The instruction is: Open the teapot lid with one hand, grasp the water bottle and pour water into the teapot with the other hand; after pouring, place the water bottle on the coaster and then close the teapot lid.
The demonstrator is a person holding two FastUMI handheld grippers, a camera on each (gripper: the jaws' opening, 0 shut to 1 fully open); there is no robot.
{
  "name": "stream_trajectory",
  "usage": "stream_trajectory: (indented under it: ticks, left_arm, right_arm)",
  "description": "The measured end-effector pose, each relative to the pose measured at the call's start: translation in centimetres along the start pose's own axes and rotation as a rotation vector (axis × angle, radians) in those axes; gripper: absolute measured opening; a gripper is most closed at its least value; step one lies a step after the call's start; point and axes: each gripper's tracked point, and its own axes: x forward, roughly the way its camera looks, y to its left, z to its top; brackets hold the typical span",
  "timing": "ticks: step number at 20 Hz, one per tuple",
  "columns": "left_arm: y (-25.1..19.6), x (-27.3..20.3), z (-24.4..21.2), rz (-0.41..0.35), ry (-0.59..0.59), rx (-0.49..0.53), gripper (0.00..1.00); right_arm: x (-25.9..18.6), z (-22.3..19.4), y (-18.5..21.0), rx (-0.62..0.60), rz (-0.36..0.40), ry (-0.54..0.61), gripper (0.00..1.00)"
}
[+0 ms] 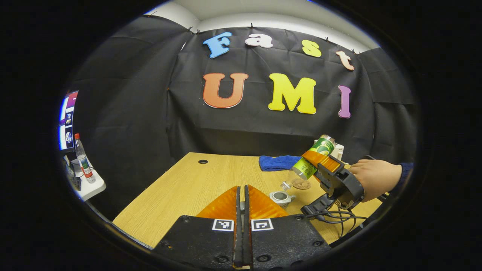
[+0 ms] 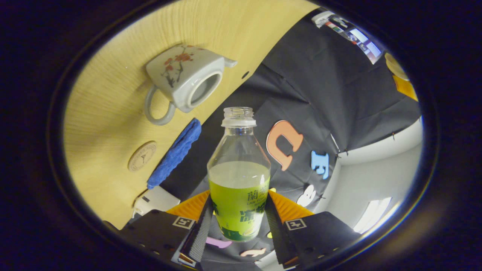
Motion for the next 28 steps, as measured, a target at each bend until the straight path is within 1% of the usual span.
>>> stream_trajectory:
  ticks: [3, 4, 5, 6, 7, 8, 9, 11, 12, 14, 15, 17, 18, 19, 20, 23, 24, 25, 26, 27, 28]
  left_arm:
    - [0.2, 0.1, -0.3, 0.002, 0.004, -0.003, 0.03]
    - [0.3, 0.1, -0.3, 0.004, 0.006, -0.002, 0.03]
    - [0.3, 0.2, -0.3, 0.005, 0.006, -0.002, 0.03]
    - [0.3, 0.3, -0.3, 0.006, 0.007, -0.004, 0.03]
    - [0.4, 0.3, -0.4, 0.006, 0.009, -0.004, 0.03]
    - [0.3, 0.2, -0.5, 0.006, 0.009, -0.004, 0.03]
    - [0.4, 0.2, -0.4, 0.007, 0.009, -0.004, 0.03]
    - [0.4, 0.2, -0.4, 0.007, 0.009, -0.005, 0.03]
    - [0.3, 0.3, -0.4, 0.007, 0.009, -0.006, 0.03]
    - [0.5, 0.3, -0.4, 0.018, 0.005, -0.005, 0.03]
    - [0.6, 0.3, -0.2, 0.026, 0.0, -0.01, 0.03]
    - [0.3, 0.3, 0.0, 0.019, -0.006, -0.022, 0.03]
    - [0.3, 0.2, 0.2, 0.017, -0.01, -0.023, 0.03]
    - [0.3, 0.1, 0.2, 0.019, -0.012, -0.017, 0.03]
    - [0.3, 0.1, 0.4, 0.024, -0.02, -0.013, 0.03]
    - [1.0, -0.5, 1.7, 0.059, -0.064, -0.03, 0.03]
    - [1.1, -0.7, 2.4, 0.062, -0.087, -0.04, 0.03]
    - [1.2, -0.8, 2.7, 0.069, -0.101, -0.051, 0.03]
    - [1.5, -0.7, 2.9, 0.077, -0.11, -0.061, 0.04]
    - [1.5, -0.8, 2.9, 0.082, -0.114, -0.067, 0.04]
    - [1.4, -0.7, 2.9, 0.085, -0.113, -0.066, 0.04]
  right_arm:
    - [0.3, -0.9, 1.5, 0.171, 0.048, 0.032, 0.75]
    - [0.4, -1.1, 2.2, 0.228, 0.071, 0.039, 0.72]
    - [0.5, -1.4, 2.6, 0.283, 0.081, 0.045, 0.75]
    - [0.5, -1.8, 3.1, 0.338, 0.093, 0.052, 0.72]
    - [0.6, -2.4, 3.6, 0.397, 0.108, 0.064, 0.72]
    - [0.7, -2.7, 4.1, 0.468, 0.125, 0.073, 0.75]
    - [0.6, -3.1, 4.8, 0.548, 0.146, 0.086, 0.75]
    - [0.6, -3.8, 5.9, 0.74, 0.192, 0.103, 0.68]
    - [0.8, -3.9, 6.7, 0.829, 0.244, 0.113, 0.75]
    - [1.2, -4.3, 7.6, 1.02, 0.298, 0.12, 0.75]
    - [1.5, -4.7, 7.9, 1.116, 0.313, 0.131, 0.72]
    - [1.9, -5.1, 8.7, 1.316, 0.339, 0.14, 0.75]
    - [2.1, -5.2, 9.2, 1.409, 0.358, 0.146, 0.71]
    - [2.2, -5.0, 9.7, 1.489, 0.394, 0.15, 0.75]
    - [2.4, -5.2, 10.2, 1.567, 0.409, 0.163, 0.72]
    - [3.5, -5.3, 11.4, 1.803, 0.462, 0.201, 0.72]
    - [3.8, -5.3, 11.5, 1.861, 0.476, 0.212, 0.72]
    - [4.3, -5.1, 11.5, 1.914, 0.491, 0.208, 0.75]
    - [4.8, -4.9, 11.2, 1.962, 0.5, 0.196, 0.75]
    - [5.5, -5.0, 11.1, 2.002, 0.497, 0.197, 0.75]
    - [6.3, -5.1, 11.0, 2.039, 0.496, 0.201, 0.72]
